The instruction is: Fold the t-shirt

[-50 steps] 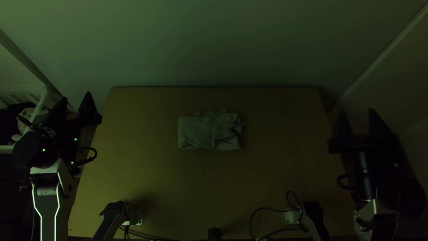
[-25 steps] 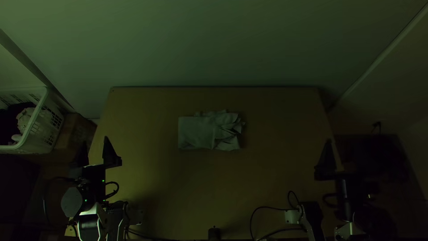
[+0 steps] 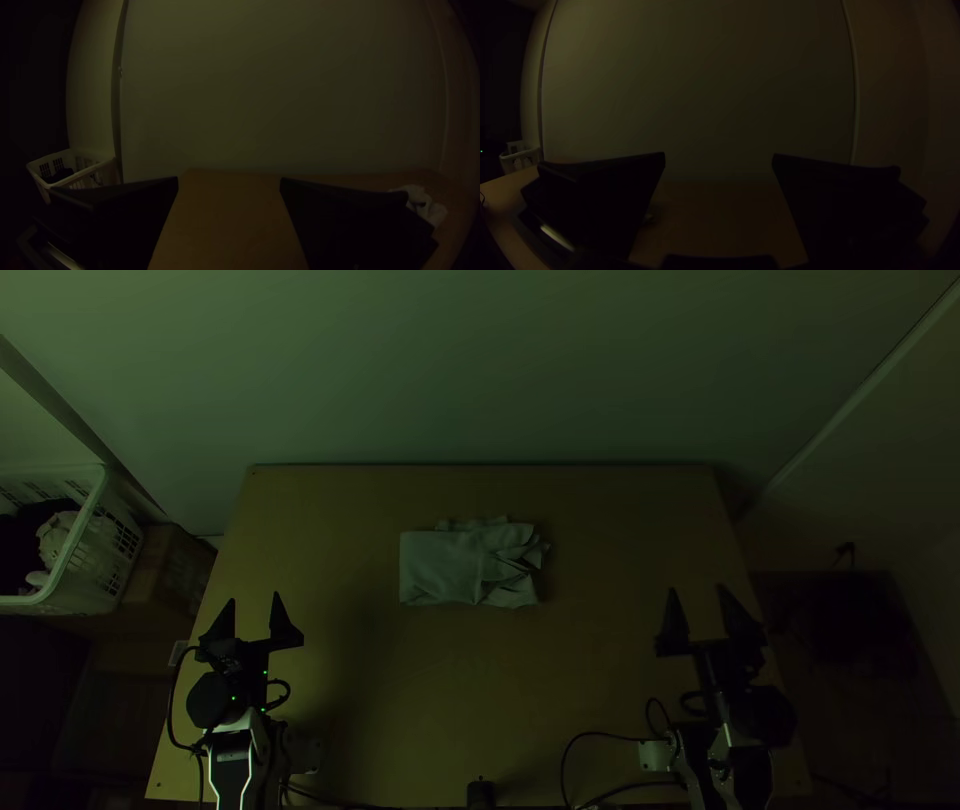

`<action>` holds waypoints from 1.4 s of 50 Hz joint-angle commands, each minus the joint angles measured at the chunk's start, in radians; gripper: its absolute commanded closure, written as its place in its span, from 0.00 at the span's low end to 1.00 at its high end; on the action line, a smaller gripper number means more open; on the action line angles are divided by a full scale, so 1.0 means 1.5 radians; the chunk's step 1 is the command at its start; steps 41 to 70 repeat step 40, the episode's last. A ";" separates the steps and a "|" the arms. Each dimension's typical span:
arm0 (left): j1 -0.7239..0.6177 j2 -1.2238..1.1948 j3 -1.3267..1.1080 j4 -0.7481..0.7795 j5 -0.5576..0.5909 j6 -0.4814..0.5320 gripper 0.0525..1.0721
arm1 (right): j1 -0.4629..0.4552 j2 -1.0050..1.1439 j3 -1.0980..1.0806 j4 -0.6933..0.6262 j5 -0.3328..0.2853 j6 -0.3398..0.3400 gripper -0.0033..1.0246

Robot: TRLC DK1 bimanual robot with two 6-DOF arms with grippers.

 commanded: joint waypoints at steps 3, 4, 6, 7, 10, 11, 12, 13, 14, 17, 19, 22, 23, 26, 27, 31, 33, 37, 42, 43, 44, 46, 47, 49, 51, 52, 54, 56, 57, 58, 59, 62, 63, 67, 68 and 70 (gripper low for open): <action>-0.007 -0.005 -0.036 0.021 0.007 0.034 0.04 | -0.004 -0.008 -0.055 0.000 0.002 0.018 0.04; -0.007 -0.005 -0.042 0.021 0.007 0.039 0.04 | -0.004 -0.008 -0.059 -0.007 0.003 0.020 0.04; -0.008 -0.005 -0.048 0.021 0.007 0.047 0.04 | -0.005 -0.008 -0.067 -0.013 0.003 0.020 0.04; -0.008 -0.006 -0.051 0.021 0.007 0.048 0.04 | -0.005 -0.008 -0.070 -0.017 0.003 0.023 0.04; -0.009 -0.005 -0.057 0.012 0.006 0.058 0.04 | -0.005 -0.008 -0.074 -0.033 0.003 0.038 0.04; -0.009 -0.006 -0.058 0.009 0.006 0.065 0.04 | -0.005 -0.008 -0.077 -0.034 0.003 0.038 0.04; -0.008 -0.005 -0.060 0.009 0.006 0.070 0.04 | -0.004 -0.008 -0.081 -0.040 0.003 0.038 0.04; -0.006 -0.006 -0.063 0.009 0.006 0.076 0.04 | -0.004 -0.008 -0.086 -0.047 0.003 0.037 0.04; -0.004 -0.006 -0.065 0.009 0.006 0.084 0.04 | -0.004 -0.008 -0.092 -0.048 0.002 0.037 0.04; 0.004 -0.005 -0.065 0.006 0.006 0.088 0.04 | 0.001 -0.008 -0.100 -0.057 0.001 0.043 0.04; 0.005 -0.003 -0.065 0.002 0.008 0.084 0.04 | 0.009 -0.008 -0.104 -0.070 0.002 0.050 0.04; 0.006 -0.005 -0.065 0.002 0.009 0.085 0.04 | 0.015 -0.008 -0.117 -0.070 0.003 0.044 0.04; 0.006 -0.004 -0.065 0.002 0.010 0.085 0.04 | 0.015 -0.007 -0.118 -0.072 0.003 0.043 0.04; 0.006 -0.004 -0.065 0.002 0.010 0.085 0.04 | 0.009 -0.004 -0.118 -0.075 0.003 0.039 0.04; 0.006 -0.004 -0.065 0.002 0.010 0.084 0.04 | 0.005 -0.005 -0.118 -0.074 0.003 0.039 0.04; 0.006 -0.004 -0.065 0.002 0.011 0.084 0.04 | 0.001 -0.004 -0.118 -0.075 0.003 0.039 0.04; 0.006 -0.004 -0.065 0.002 0.011 0.084 0.04 | 0.002 -0.005 -0.118 -0.075 0.002 0.040 0.04; 0.006 -0.004 -0.065 0.002 0.011 0.084 0.04 | 0.002 -0.005 -0.118 -0.075 0.003 0.039 0.04; 0.006 -0.004 -0.065 0.002 0.011 0.084 0.04 | 0.002 -0.005 -0.118 -0.075 0.003 0.039 0.04; 0.006 -0.004 -0.065 0.002 0.011 0.084 0.04 | 0.002 -0.005 -0.118 -0.075 0.003 0.039 0.04; 0.006 -0.004 -0.065 0.002 0.011 0.084 0.04 | 0.002 -0.005 -0.118 -0.075 0.003 0.039 0.04; 0.006 -0.004 -0.065 0.002 0.011 0.084 0.04 | 0.002 -0.005 -0.118 -0.075 0.003 0.039 0.04; 0.006 -0.004 -0.065 0.002 0.011 0.084 0.04 | 0.002 -0.005 -0.118 -0.075 0.003 0.039 0.04; 0.006 -0.004 -0.065 0.002 0.011 0.084 0.04 | 0.002 -0.005 -0.118 -0.075 0.003 0.039 0.04; 0.006 -0.004 -0.065 0.002 0.011 0.084 0.04 | 0.002 -0.005 -0.118 -0.075 0.003 0.039 0.04; 0.006 -0.004 -0.065 0.002 0.011 0.084 0.04 | 0.002 -0.005 -0.118 -0.075 0.003 0.039 0.04; 0.006 -0.004 -0.065 0.002 0.011 0.084 0.04 | 0.002 -0.005 -0.118 -0.075 0.003 0.039 0.04; 0.006 -0.004 -0.065 0.002 0.011 0.084 0.04 | 0.002 -0.005 -0.118 -0.075 0.003 0.039 0.04; 0.006 -0.004 -0.065 0.002 0.011 0.084 0.04 | 0.002 -0.005 -0.118 -0.075 0.003 0.039 0.04; 0.006 -0.004 -0.065 0.002 0.011 0.084 0.04 | 0.002 -0.005 -0.118 -0.075 0.003 0.039 0.04; 0.006 -0.004 -0.065 0.002 0.011 0.084 0.04 | 0.002 -0.005 -0.118 -0.075 0.003 0.039 0.04; 0.006 -0.004 -0.065 0.002 0.011 0.084 0.04 | 0.002 -0.005 -0.118 -0.075 0.003 0.039 0.04; 0.006 -0.004 -0.065 0.002 0.011 0.084 0.04 | 0.002 -0.005 -0.118 -0.075 0.003 0.039 0.04; 0.006 -0.004 -0.065 0.002 0.011 0.084 0.04 | 0.002 -0.005 -0.118 -0.075 0.003 0.039 0.04; 0.006 -0.004 -0.065 0.002 0.011 0.084 0.04 | 0.002 -0.005 -0.118 -0.075 0.003 0.039 0.04; 0.006 -0.004 -0.065 0.002 0.011 0.084 0.04 | 0.002 -0.005 -0.118 -0.075 0.003 0.039 0.04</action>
